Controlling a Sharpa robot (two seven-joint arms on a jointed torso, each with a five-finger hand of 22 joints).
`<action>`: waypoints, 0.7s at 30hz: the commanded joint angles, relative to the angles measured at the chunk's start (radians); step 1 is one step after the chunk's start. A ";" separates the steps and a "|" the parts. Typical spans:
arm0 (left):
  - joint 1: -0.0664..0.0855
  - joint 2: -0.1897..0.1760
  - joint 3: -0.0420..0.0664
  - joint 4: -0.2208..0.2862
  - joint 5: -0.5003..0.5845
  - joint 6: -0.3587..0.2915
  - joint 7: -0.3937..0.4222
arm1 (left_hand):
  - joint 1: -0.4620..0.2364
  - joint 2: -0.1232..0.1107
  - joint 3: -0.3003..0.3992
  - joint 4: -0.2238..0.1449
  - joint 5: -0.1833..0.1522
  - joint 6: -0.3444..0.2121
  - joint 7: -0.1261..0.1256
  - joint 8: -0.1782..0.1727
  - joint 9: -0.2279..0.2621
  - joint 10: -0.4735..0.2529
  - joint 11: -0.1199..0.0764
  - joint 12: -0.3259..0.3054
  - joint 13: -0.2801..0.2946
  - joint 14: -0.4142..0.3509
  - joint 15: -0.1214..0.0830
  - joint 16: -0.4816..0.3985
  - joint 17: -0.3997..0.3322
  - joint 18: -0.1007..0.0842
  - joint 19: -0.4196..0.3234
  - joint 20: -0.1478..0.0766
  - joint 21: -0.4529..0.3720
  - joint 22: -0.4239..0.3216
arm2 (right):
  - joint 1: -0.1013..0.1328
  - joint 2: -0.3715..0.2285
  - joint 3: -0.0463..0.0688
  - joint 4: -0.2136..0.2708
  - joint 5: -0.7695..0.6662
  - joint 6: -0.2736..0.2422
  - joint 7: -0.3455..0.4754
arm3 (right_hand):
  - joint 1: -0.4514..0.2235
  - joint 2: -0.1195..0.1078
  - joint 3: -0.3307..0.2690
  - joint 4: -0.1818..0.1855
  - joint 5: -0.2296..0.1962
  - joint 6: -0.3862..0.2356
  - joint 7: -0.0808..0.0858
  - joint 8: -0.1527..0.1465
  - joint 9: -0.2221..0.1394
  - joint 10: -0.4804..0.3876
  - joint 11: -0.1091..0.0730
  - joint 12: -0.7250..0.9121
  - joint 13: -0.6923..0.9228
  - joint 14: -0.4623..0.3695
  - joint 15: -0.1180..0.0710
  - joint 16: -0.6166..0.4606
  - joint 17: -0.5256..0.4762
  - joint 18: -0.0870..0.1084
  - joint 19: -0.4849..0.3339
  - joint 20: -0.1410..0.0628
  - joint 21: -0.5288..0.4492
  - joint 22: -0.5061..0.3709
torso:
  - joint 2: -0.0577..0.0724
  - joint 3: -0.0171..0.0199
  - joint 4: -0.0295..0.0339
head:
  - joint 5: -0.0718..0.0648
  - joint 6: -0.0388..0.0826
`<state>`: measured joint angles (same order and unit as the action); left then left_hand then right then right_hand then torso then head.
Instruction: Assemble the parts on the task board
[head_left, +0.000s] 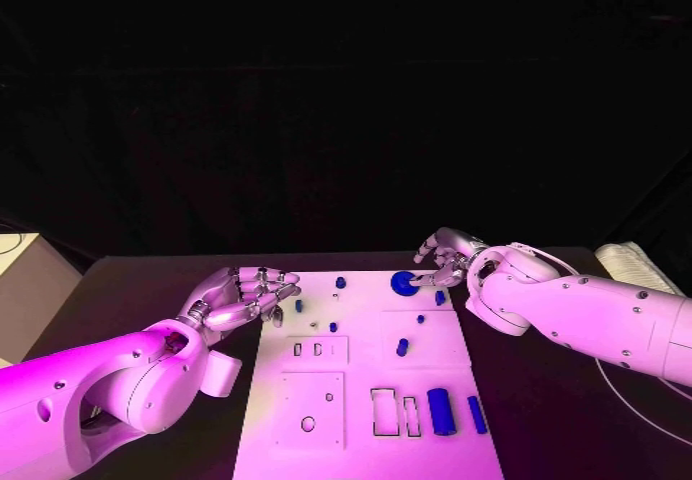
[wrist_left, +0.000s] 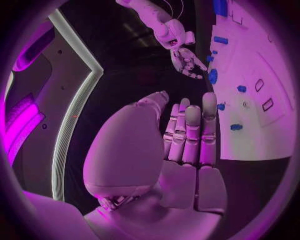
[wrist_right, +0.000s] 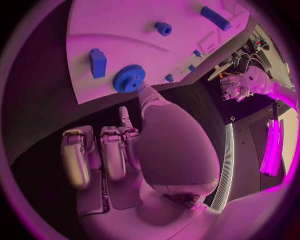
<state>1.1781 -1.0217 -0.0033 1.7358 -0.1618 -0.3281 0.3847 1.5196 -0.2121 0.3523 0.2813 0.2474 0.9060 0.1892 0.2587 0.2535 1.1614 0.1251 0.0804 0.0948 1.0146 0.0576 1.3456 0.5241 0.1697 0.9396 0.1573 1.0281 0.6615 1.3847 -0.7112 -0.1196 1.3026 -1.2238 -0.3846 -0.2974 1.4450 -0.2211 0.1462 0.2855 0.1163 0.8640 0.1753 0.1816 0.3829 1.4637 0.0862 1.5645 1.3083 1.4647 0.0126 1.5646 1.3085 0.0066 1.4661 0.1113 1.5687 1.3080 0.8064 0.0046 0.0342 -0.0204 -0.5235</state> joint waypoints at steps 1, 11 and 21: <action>0.001 0.002 0.001 0.001 0.000 0.019 0.005 | -0.002 0.005 0.008 -0.001 -0.002 -0.010 -0.001 -0.004 0.002 -0.004 0.000 -0.003 0.001 0.002 0.001 -0.004 0.001 0.011 -0.005 -0.001 0.004 0.002 | -0.006 0.008 -0.001 -0.006 0.034 0.052 -0.003 | -0.002 0.007 -0.007 0.000 0.004 -0.003 0.000 0.006 0.001 0.107 0.007 0.006 0.262 0.106 0.007 0.006 0.262 -0.007 0.105 0.010 0.002 0.263 | 0.002 0.0008 0.0005 | 0.002 -0.002; 0.001 0.003 0.001 0.000 -0.001 0.019 0.001 | -0.001 0.005 0.008 -0.001 -0.002 -0.010 0.000 -0.004 0.002 -0.005 0.000 -0.003 0.001 0.002 0.001 -0.004 0.001 0.011 -0.006 -0.001 0.004 0.001 | -0.018 0.030 -0.002 -0.019 0.036 0.029 -0.007 | 0.000 0.019 -0.003 -0.002 0.004 0.008 -0.002 0.015 0.003 0.107 0.006 0.006 0.262 0.106 0.007 0.006 0.262 -0.007 0.105 0.011 0.002 0.263 | 0.001 0.0000 0.0021 | 0.006 -0.016; 0.001 0.003 0.001 -0.004 -0.002 0.021 -0.008 | 0.000 0.007 0.012 -0.001 -0.002 -0.011 0.001 -0.005 0.003 -0.007 0.001 -0.004 0.001 0.001 0.002 -0.005 0.001 0.011 -0.008 -0.001 0.006 0.002 | -0.024 0.044 -0.002 -0.031 0.033 0.012 -0.003 | 0.008 0.029 0.007 -0.005 0.005 0.023 -0.006 0.025 0.005 0.107 0.003 0.006 0.262 0.106 0.005 0.006 0.262 -0.007 0.105 0.010 0.002 0.263 | 0.001 0.0017 -0.0016 | 0.010 -0.025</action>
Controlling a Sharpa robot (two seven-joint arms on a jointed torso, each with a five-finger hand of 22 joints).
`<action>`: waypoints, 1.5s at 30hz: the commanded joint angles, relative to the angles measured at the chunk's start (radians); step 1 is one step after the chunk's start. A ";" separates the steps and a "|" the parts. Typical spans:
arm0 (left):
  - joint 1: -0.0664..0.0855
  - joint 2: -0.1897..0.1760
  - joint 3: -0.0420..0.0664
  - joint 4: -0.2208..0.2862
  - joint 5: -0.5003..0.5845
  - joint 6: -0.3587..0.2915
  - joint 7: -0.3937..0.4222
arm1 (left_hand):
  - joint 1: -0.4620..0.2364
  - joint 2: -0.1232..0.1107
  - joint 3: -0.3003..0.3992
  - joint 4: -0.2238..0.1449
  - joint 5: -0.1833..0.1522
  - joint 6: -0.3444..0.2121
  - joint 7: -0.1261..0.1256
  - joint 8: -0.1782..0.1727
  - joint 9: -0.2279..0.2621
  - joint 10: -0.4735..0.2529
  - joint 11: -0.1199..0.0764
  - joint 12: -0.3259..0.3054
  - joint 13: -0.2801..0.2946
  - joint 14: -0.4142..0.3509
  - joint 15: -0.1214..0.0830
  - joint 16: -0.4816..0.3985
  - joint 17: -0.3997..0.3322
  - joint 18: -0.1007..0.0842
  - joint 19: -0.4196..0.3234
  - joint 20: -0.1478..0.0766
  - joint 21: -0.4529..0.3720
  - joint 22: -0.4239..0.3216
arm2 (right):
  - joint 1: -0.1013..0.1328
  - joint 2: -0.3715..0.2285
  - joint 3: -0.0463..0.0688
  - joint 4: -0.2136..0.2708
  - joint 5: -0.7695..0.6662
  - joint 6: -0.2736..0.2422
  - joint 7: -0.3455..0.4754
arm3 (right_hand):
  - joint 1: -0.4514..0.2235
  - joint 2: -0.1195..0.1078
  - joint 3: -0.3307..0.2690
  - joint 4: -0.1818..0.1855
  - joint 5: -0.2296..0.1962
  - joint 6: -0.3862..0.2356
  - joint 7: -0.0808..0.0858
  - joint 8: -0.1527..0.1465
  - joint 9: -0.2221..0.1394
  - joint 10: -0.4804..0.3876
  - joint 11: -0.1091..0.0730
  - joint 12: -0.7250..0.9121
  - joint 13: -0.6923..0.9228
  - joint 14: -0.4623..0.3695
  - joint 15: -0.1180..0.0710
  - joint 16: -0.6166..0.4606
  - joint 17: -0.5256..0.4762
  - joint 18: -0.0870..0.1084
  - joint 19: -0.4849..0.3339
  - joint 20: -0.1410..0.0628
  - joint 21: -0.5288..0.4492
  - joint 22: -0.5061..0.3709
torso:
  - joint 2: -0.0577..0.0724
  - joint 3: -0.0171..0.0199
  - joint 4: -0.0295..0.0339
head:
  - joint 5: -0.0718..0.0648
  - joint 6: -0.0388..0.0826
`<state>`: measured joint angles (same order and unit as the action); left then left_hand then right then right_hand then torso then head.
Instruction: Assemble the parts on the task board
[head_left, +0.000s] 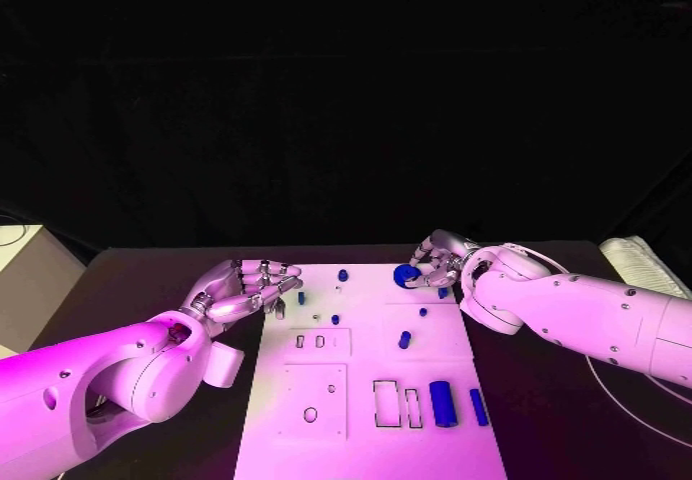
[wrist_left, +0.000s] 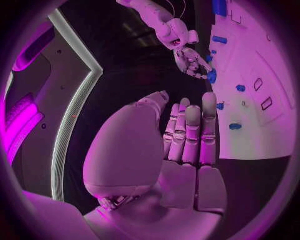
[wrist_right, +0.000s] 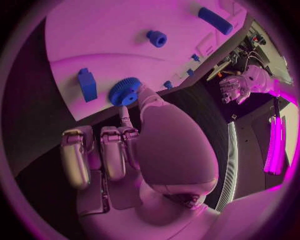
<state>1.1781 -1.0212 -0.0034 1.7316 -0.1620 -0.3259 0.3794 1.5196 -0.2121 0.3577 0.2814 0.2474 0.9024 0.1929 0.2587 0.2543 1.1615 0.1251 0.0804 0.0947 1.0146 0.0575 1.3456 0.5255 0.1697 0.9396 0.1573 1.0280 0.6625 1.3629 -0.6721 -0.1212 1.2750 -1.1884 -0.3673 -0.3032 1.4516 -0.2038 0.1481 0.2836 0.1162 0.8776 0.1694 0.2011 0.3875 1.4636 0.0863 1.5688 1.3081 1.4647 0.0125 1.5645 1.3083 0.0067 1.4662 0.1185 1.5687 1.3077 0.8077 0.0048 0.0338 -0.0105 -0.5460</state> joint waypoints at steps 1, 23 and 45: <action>0.001 0.002 0.001 0.000 -0.002 0.019 -0.004 | 0.000 0.007 0.008 -0.002 -0.001 -0.009 -0.002 -0.005 0.002 -0.008 0.002 -0.004 0.002 0.001 0.002 -0.006 0.000 0.011 -0.009 -0.001 0.007 0.001 | -0.003 0.007 0.000 -0.006 -0.003 -0.007 0.003 | 0.001 0.013 0.006 -0.003 0.005 0.010 0.000 0.006 0.001 0.107 0.003 0.002 0.263 0.106 0.005 0.006 0.263 -0.007 0.105 0.003 0.002 0.263 | 0.000 0.0015 -0.0011 | -0.001 -0.002; 0.001 0.005 0.001 -0.003 -0.002 0.028 -0.012 | 0.001 0.008 0.009 -0.002 -0.001 -0.009 -0.002 -0.005 0.002 -0.009 0.002 -0.004 0.002 0.001 0.002 -0.006 0.000 0.011 -0.009 -0.001 0.008 0.002 | -0.006 0.036 -0.003 -0.044 -0.031 0.005 -0.006 | 0.011 0.017 0.017 -0.009 0.004 0.016 -0.002 0.009 0.001 0.107 0.001 0.002 0.263 0.106 0.003 0.006 0.263 -0.007 0.105 0.001 0.002 0.263 | 0.000 0.0007 0.0002 | -0.003 -0.007; 0.001 0.004 0.001 -0.003 -0.003 0.031 -0.014 | 0.001 0.009 0.013 -0.002 -0.002 -0.011 0.000 -0.005 0.004 -0.011 0.003 -0.004 0.002 0.001 0.003 -0.007 0.002 0.011 -0.011 0.000 0.012 0.005 | -0.018 0.040 -0.008 0.008 -0.225 -0.125 0.023 | 0.030 0.025 0.167 -0.049 0.003 0.116 -0.035 0.043 -0.007 0.107 -0.029 0.002 0.263 0.106 -0.024 0.006 0.263 -0.007 0.105 -0.022 0.002 0.263 | 0.001 0.0009 0.0017 | -0.002 -0.002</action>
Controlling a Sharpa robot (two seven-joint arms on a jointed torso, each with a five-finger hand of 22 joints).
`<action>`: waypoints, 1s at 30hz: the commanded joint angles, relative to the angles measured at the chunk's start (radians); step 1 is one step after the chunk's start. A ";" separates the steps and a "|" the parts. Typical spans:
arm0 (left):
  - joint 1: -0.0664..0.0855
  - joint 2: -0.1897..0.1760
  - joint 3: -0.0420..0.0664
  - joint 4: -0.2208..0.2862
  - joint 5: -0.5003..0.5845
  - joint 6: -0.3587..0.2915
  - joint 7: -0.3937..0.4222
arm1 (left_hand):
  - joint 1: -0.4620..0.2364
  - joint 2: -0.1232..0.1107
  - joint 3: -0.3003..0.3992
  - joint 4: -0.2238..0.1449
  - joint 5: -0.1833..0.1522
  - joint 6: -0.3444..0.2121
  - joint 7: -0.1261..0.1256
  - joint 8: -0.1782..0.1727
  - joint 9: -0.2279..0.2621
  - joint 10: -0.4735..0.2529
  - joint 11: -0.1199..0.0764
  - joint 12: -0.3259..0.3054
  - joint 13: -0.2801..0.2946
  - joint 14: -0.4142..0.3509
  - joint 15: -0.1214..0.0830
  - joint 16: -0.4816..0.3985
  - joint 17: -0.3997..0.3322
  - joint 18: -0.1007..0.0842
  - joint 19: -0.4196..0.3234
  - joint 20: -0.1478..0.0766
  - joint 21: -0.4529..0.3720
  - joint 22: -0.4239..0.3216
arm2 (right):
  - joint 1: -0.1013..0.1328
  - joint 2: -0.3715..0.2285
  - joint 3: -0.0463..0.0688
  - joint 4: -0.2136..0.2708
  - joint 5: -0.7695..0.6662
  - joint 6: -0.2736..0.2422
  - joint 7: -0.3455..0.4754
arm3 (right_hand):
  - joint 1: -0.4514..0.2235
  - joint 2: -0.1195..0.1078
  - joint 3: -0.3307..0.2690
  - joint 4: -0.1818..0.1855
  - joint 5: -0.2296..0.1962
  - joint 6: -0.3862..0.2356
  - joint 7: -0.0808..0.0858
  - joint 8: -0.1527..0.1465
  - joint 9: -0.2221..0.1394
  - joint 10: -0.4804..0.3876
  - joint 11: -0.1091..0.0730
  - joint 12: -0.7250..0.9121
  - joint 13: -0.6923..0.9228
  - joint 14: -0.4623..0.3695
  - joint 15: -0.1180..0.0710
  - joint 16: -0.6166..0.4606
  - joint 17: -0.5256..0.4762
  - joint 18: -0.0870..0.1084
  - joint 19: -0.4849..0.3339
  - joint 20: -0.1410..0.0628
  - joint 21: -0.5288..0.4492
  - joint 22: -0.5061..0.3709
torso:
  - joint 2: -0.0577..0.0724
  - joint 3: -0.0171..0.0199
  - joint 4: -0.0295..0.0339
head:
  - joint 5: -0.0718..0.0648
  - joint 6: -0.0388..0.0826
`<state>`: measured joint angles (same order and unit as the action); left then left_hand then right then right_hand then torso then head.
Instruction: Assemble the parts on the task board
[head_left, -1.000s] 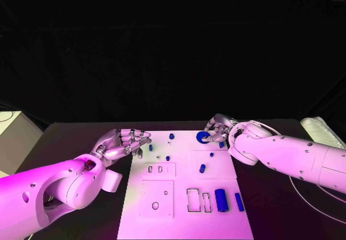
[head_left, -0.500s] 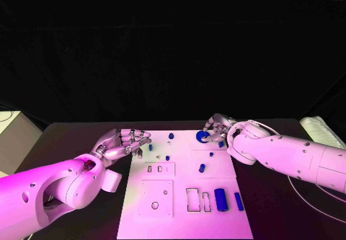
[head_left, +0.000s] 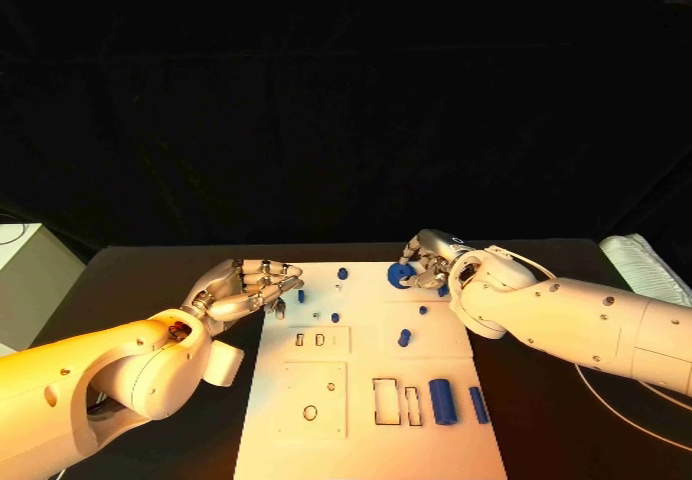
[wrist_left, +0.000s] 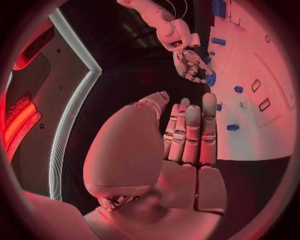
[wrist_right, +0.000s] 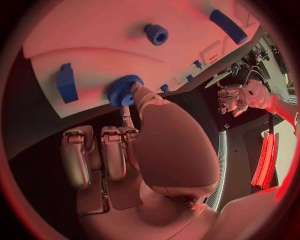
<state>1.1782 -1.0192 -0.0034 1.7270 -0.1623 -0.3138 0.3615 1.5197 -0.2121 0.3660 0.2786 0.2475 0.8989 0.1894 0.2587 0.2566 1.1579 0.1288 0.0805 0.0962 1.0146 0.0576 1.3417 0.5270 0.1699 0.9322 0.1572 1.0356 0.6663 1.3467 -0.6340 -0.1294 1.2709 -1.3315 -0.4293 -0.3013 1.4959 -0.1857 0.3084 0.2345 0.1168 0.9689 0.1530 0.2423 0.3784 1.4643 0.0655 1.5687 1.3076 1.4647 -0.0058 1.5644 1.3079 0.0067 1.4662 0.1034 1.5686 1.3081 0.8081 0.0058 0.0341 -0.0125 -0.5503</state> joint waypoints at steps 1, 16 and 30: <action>0.001 0.002 0.001 0.002 -0.002 0.019 0.003 | 0.001 0.009 0.005 0.000 -0.002 -0.007 0.003 -0.005 0.001 -0.008 0.000 -0.004 0.001 0.001 0.003 -0.003 0.000 0.011 -0.004 0.000 0.005 0.001 | -0.002 0.002 0.000 0.018 -0.086 -0.071 0.023 | -0.015 0.007 0.008 0.000 0.003 0.025 -0.019 0.002 0.002 0.107 -0.008 0.002 0.263 0.106 -0.006 0.006 0.263 -0.007 0.105 -0.007 0.002 0.263 | 0.000 -0.0001 0.0015 | 0.000 0.003; 0.001 0.005 0.001 0.000 -0.002 0.020 0.003 | 0.001 0.010 0.006 0.001 -0.002 -0.007 0.003 -0.005 0.002 -0.008 0.000 -0.004 0.001 0.002 0.004 -0.003 0.002 0.011 -0.004 0.001 0.005 0.001 | -0.001 0.051 0.001 0.138 -0.162 -0.121 0.036 | -0.030 0.002 0.016 0.002 0.002 0.023 -0.019 0.000 0.000 0.107 -0.009 0.002 0.263 0.106 -0.007 0.006 0.263 -0.007 0.105 -0.009 0.002 0.263 | 0.001 -0.0012 0.0018 | 0.005 0.004; 0.001 0.010 0.001 0.002 -0.002 0.020 0.002 | 0.002 0.010 0.008 0.000 -0.003 -0.008 0.003 -0.005 0.003 -0.008 0.000 -0.003 0.002 0.001 0.004 -0.004 0.003 0.011 -0.005 0.001 0.007 0.002 | -0.021 0.149 -0.006 0.071 -0.204 -0.086 0.009 | -0.037 -0.001 0.022 0.002 0.002 0.018 -0.018 -0.004 -0.003 0.107 -0.009 0.002 0.263 0.106 -0.007 0.006 0.263 -0.007 0.105 -0.010 0.002 0.263 | 0.004 0.0006 0.0036 | 0.007 0.006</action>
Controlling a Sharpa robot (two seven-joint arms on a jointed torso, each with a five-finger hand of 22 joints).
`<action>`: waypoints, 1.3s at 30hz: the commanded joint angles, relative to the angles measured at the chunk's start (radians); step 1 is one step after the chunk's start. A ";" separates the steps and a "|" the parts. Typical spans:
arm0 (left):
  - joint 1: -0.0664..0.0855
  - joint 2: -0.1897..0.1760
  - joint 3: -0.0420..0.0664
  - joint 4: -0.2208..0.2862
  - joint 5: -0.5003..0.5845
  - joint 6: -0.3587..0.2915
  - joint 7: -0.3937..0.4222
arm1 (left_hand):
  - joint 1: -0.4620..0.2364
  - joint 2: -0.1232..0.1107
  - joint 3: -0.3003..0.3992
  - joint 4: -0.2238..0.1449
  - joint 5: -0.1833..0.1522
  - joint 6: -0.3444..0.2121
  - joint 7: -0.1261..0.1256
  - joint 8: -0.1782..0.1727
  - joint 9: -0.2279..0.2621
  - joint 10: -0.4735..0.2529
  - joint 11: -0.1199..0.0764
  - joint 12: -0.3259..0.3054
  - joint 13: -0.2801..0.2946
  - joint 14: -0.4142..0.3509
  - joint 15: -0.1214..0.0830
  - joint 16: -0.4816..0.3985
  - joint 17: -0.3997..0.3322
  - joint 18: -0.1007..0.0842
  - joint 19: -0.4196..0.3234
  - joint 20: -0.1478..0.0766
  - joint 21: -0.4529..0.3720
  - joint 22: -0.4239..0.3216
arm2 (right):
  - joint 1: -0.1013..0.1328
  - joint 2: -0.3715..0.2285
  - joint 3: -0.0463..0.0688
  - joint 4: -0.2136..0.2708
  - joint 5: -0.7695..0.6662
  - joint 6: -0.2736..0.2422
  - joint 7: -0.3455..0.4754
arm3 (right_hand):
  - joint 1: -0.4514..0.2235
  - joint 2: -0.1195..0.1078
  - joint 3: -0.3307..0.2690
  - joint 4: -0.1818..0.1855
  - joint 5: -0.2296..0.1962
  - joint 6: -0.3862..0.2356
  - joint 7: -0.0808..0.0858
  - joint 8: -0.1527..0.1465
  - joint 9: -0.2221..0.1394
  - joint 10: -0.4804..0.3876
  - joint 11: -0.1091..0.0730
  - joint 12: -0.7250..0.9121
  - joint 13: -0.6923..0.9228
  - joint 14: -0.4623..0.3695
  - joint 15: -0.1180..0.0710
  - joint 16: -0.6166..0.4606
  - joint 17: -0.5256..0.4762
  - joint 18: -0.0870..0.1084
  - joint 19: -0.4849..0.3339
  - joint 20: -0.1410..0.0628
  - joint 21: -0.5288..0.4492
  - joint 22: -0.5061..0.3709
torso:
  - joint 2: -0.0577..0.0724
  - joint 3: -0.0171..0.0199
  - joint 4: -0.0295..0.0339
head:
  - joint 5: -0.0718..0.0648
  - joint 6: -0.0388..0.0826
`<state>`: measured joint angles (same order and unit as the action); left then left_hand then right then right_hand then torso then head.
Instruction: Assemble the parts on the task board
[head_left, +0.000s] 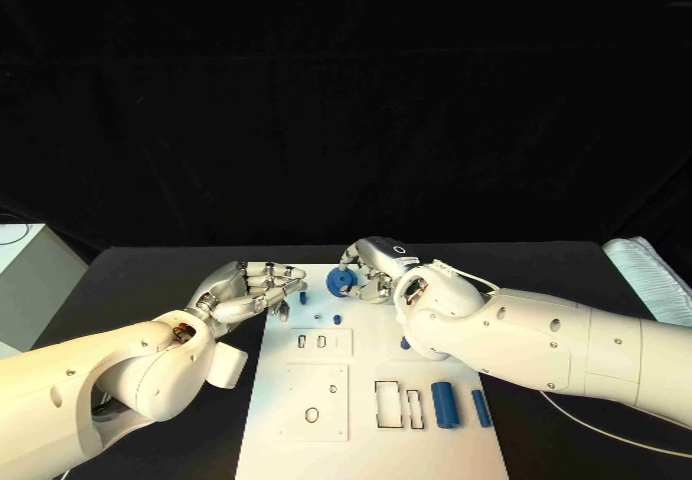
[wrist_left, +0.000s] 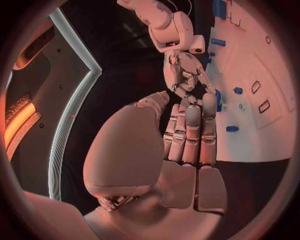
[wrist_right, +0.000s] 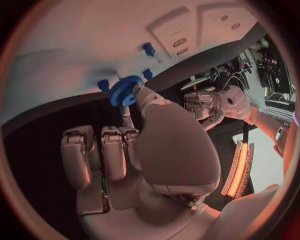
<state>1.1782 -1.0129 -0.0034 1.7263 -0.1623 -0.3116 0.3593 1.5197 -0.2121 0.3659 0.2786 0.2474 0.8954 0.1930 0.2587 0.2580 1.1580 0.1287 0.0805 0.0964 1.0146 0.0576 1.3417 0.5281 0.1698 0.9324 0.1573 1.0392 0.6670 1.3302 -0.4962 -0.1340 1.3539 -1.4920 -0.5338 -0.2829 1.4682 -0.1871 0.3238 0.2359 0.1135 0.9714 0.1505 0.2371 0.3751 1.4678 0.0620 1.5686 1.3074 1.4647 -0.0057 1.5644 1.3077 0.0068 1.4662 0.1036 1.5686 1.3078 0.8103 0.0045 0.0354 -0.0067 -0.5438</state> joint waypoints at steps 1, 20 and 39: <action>0.001 0.004 0.001 0.003 -0.002 0.018 0.004 | 0.002 0.010 0.008 0.000 -0.003 -0.004 0.000 -0.005 0.001 -0.008 0.000 -0.003 0.001 0.001 0.004 -0.004 0.002 0.011 -0.005 0.001 0.004 0.002 | -0.007 0.016 -0.001 -0.017 -0.045 0.021 -0.011 | -0.010 0.001 0.006 0.000 0.005 0.016 -0.015 0.002 0.000 0.103 -0.005 0.002 0.263 0.106 -0.007 0.006 0.263 -0.007 0.105 -0.010 0.002 0.263 | 0.002 0.0018 0.0027 | 0.002 -0.001; 0.001 0.009 0.001 -0.003 -0.003 0.027 -0.002 | 0.001 0.009 0.009 0.000 -0.003 -0.004 0.000 -0.005 0.002 -0.008 0.000 -0.003 0.002 0.001 0.004 -0.005 0.001 0.011 -0.007 0.001 0.004 0.001 | -0.024 0.052 -0.005 -0.079 -0.099 0.012 -0.056 | -0.013 -0.003 0.015 -0.004 0.005 0.010 -0.014 -0.003 -0.003 0.103 -0.004 0.002 0.263 0.106 -0.006 0.006 0.263 -0.007 0.105 -0.010 0.002 0.263 | 0.002 0.0027 0.0010 | 0.010 -0.008; 0.001 0.008 0.001 -0.003 -0.003 0.026 -0.004 | 0.000 0.009 0.010 0.000 -0.003 -0.005 0.000 -0.005 0.003 -0.009 0.000 -0.003 0.002 0.000 0.004 -0.006 0.002 0.011 -0.009 0.002 0.005 0.002 | -0.028 0.061 -0.007 -0.096 -0.060 0.030 -0.036 | -0.098 -0.043 -0.019 0.017 0.003 -0.087 0.021 -0.072 -0.034 0.103 0.027 0.002 0.263 0.106 0.020 0.006 0.263 -0.007 0.105 0.012 0.002 0.263 | 0.002 0.0019 0.0022 | 0.012 -0.005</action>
<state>1.1783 -1.0061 -0.0034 1.7208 -0.1625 -0.3033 0.3520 1.5197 -0.2121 0.3714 0.2786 0.2475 0.8954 0.1930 0.2587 0.2599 1.1580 0.1288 0.0805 0.0980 1.0146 0.0576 1.3417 0.5287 0.1698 0.9290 0.1607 1.0390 0.6676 1.3028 -0.4363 -0.1403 1.2604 -1.5669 -0.5147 -0.3310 1.3756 -0.2244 0.3071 0.2521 0.1203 0.8921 0.1684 0.1687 0.3430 1.4678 0.0841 1.5686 1.3080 1.4665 0.0114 1.5644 1.3075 0.0068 1.4661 0.1097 1.5686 1.3073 0.8121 0.0069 0.0374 0.0048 -0.5489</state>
